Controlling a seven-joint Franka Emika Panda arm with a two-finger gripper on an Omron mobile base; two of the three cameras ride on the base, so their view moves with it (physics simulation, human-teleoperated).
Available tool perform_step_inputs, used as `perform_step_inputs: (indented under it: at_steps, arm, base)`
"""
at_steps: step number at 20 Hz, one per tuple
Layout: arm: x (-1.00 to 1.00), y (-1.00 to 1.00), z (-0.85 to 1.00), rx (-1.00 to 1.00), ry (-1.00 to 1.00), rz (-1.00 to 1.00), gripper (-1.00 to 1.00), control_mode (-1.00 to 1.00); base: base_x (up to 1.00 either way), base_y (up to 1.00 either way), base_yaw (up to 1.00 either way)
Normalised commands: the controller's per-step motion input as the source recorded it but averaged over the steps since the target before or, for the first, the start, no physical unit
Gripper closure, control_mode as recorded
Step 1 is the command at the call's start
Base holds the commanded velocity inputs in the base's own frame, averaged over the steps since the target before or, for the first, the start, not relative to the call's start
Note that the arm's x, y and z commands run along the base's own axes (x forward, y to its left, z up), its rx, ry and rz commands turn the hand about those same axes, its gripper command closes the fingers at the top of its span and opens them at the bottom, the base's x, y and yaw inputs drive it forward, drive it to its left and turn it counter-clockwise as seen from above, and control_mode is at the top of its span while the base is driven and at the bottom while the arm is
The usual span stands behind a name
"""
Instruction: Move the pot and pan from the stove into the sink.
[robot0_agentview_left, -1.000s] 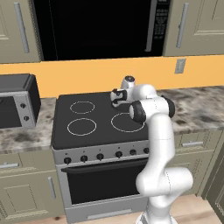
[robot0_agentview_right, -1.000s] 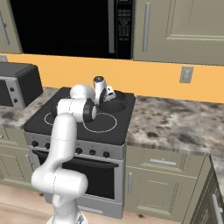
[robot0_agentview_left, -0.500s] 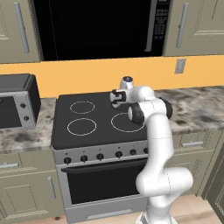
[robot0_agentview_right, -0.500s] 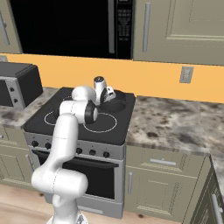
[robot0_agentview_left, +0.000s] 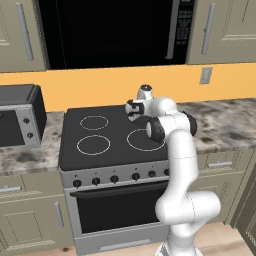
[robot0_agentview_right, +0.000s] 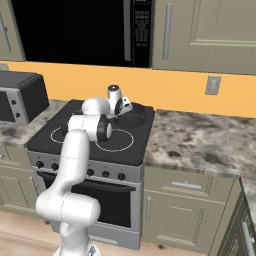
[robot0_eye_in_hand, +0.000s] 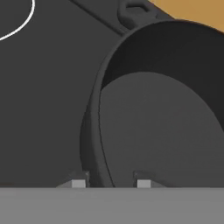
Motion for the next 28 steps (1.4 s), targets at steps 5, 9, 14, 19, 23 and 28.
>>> perform_step_inputs:
  at_steps: [5,9,14,19,23,28]
  arm:
    - [-0.02,0.00,0.51,0.01,0.00,-0.02,1.00,-1.00]
    - [-0.20,0.00,0.66,0.00,0.00,0.00,1.00,-1.00]
    - [-0.28,0.00,0.71,0.00,0.00,0.00,1.00,-1.00]
    - [-0.62,0.00,0.52,0.00,0.00,0.03,1.00,-1.00]
    - [-0.98,0.00,0.23,0.00,-0.01,0.08,1.00,-1.00]
    - [-0.93,0.00,0.11,0.00,-0.08,0.12,1.00,-1.00]
  base:
    - [0.00,0.00,0.00]
    - [0.00,0.00,0.00]
    - [0.00,0.00,0.00]
    - [0.00,0.00,0.00]
    - [0.00,0.00,0.00]
    - [0.00,0.00,0.00]
